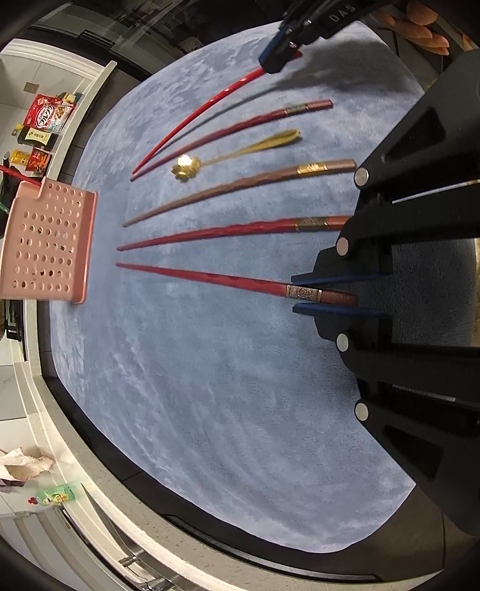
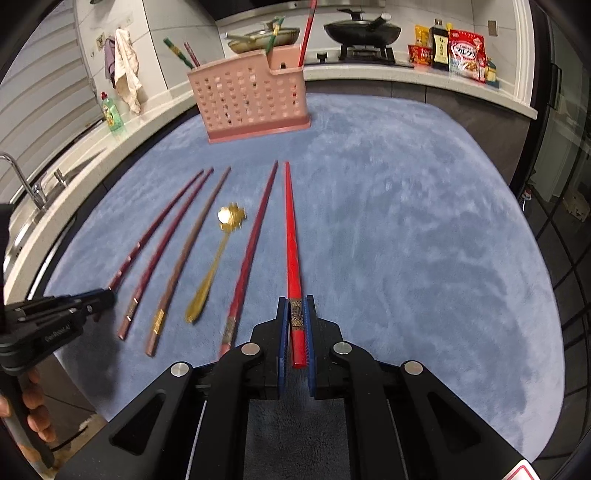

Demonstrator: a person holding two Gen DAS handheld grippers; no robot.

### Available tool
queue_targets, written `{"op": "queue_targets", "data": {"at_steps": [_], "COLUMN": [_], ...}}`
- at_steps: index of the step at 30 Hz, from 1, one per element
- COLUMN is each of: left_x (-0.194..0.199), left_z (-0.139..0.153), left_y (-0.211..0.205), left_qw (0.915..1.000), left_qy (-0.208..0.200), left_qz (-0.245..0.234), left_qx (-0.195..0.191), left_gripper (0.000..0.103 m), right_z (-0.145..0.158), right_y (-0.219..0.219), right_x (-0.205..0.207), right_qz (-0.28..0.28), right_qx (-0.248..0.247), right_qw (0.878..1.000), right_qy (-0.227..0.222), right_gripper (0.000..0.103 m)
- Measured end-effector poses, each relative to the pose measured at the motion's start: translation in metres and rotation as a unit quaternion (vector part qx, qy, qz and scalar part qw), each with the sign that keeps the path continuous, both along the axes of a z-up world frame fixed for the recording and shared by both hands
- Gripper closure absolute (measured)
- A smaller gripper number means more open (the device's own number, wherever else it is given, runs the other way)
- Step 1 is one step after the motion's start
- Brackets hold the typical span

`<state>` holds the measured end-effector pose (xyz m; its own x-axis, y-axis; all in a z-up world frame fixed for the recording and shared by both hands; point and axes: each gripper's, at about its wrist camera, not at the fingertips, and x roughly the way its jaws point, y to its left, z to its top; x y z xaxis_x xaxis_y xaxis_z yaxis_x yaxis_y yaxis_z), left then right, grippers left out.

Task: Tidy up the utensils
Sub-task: 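Lift both red chopsticks toward the pink basket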

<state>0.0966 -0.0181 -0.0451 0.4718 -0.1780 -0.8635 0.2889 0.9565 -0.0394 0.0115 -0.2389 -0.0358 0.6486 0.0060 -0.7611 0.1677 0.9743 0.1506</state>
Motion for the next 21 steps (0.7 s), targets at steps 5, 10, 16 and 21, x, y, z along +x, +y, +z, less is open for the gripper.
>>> {"op": "queue_targets", "data": {"at_steps": [5, 10, 16, 21], "left_x": [0.004, 0.013, 0.029, 0.048], "left_z": [0.024, 0.055, 0.094, 0.125], "left_y": [-0.004, -0.008, -0.011, -0.016], "left_qw": [0.9999, 0.9992, 0.9974, 0.9947], "left_qy": [-0.012, -0.035, -0.066, -0.097], "left_qz": [-0.004, -0.008, -0.01, -0.008], "left_qx": [-0.009, -0.017, -0.027, -0.035], "left_gripper": [0.095, 0.095, 0.095, 0.096], "right_z": [0.03, 0.063, 0.093, 0.114], "right_y": [-0.007, -0.014, -0.026, -0.039], "right_x": [0.004, 0.014, 0.03, 0.048], "right_qz": [-0.007, -0.011, -0.017, -0.024], "right_qx": [0.002, 0.0, 0.006, 0.014], "right_qw": [1.0, 0.998, 0.995, 0.993], "right_qy": [-0.029, -0.06, -0.093, -0.117], "right_gripper": [0.096, 0.096, 0.096, 0.096]}}
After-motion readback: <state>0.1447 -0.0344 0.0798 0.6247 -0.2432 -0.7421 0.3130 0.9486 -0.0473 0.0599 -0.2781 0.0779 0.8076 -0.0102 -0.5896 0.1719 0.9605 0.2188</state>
